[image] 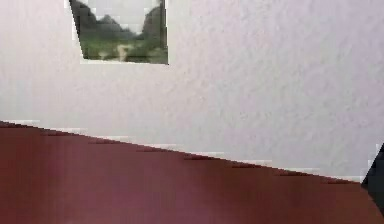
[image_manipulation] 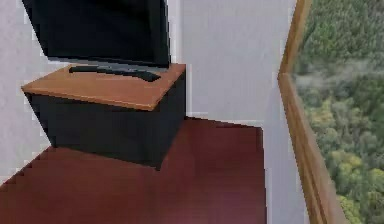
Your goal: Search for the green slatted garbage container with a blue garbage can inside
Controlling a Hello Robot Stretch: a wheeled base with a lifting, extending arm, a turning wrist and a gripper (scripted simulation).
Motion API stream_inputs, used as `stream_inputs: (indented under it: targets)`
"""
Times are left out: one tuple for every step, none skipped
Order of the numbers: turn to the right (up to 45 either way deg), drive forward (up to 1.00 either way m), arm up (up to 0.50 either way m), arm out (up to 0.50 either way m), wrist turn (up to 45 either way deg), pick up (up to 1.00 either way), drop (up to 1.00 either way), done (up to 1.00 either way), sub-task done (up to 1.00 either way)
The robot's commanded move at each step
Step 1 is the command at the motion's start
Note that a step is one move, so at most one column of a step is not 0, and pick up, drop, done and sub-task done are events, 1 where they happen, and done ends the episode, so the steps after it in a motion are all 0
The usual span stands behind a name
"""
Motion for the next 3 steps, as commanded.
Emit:
stream_inputs:
  targets:
    - [-30.0, 0.00, 0.00, 0.00, 0.0, 0.00, 0.00, 0.00, 0.00]
    - [0.0, 0.25, 0.00, 0.00, 0.0, 0.00, 0.00, 0.00, 0.00]
    - [-45.0, 0.00, 0.00, 0.00, 0.0, 0.00, 0.00, 0.00, 0.00]
